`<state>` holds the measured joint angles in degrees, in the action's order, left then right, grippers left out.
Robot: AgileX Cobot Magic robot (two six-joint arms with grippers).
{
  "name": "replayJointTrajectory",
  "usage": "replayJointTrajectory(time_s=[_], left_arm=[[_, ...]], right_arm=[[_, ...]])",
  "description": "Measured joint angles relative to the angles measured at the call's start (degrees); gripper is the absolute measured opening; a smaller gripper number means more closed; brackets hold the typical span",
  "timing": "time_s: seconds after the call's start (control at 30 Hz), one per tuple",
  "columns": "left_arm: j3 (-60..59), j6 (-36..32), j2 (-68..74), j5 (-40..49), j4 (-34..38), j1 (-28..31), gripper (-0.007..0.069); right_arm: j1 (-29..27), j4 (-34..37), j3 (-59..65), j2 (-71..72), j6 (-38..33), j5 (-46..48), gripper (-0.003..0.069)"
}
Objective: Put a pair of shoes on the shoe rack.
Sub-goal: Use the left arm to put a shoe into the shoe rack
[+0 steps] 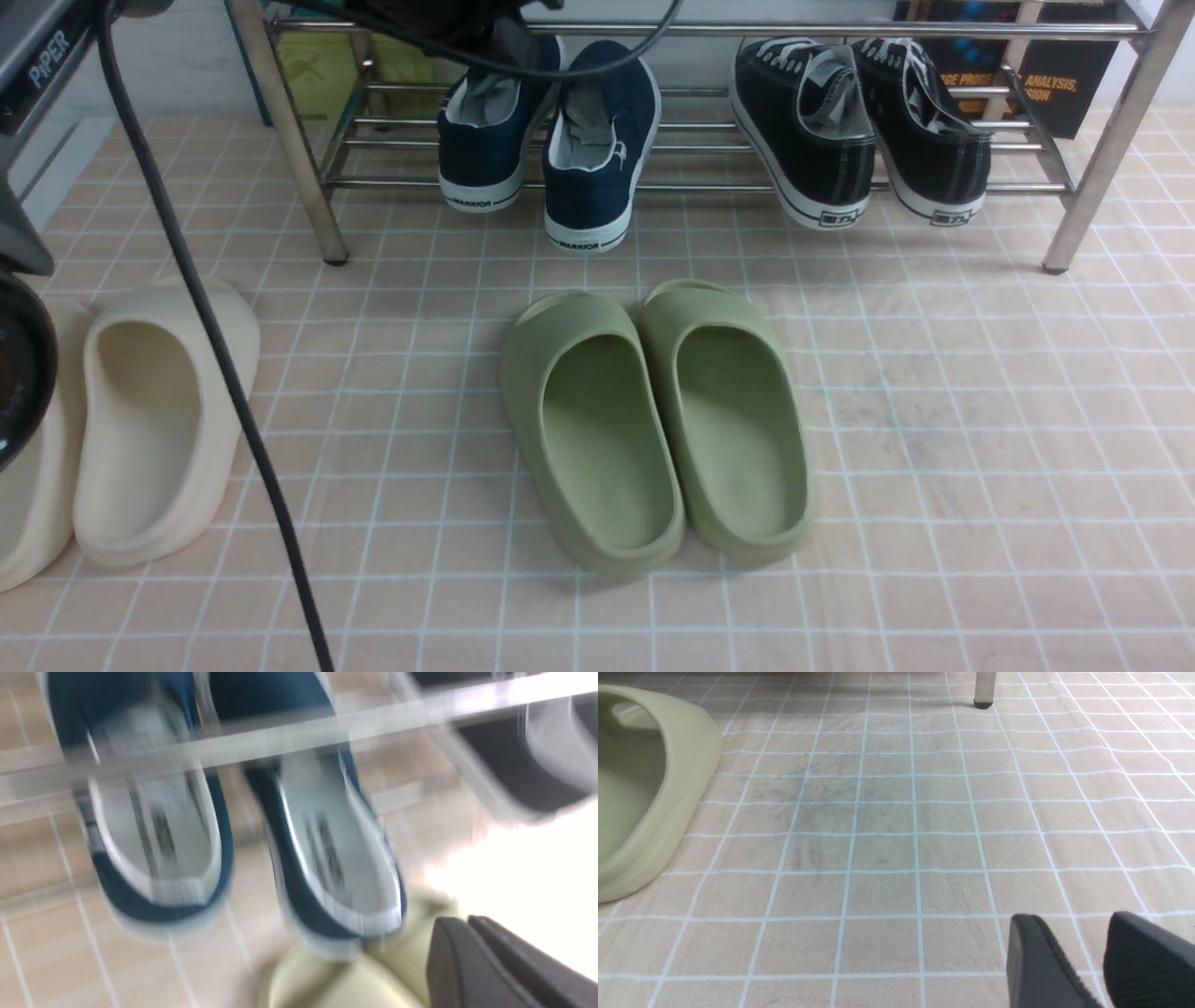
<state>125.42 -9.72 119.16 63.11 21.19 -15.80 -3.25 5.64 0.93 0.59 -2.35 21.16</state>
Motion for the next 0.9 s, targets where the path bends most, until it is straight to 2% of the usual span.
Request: replayJointTrajectory(time_s=[0.13, 0.3, 0.4, 0.5, 0.9], left_arm=[[-0.9, -0.7, 3.3, 6.8, -1.2, -3.2, 0.0002], [-1.2, -2.2, 7.5, 7.0, -6.5, -7.7, 0.0002], [-1.2, -1.7, 9.1, 4.1, -12.1, -9.2, 0.0002], [-1.3, 1.9, 10.0, -3.2, -17.7, -9.3, 0.0002], [-1.4, 8.6, 10.1, -13.8, -21.9, -9.8, 0.0003]], right_arm=[[0.0, 0.0, 0.0, 0.0, 0.0, 0.0, 0.0238], [0.0, 0.0, 0.0, 0.0, 0.0, 0.0, 0.0238], [0.0, 0.0, 0.0, 0.0, 0.0, 0.0, 0.0238], [0.0, 0.0, 0.0, 0.0, 0.0, 0.0, 0.0238], [0.0, 0.0, 0.0, 0.0, 0.0, 0.0, 0.0238]])
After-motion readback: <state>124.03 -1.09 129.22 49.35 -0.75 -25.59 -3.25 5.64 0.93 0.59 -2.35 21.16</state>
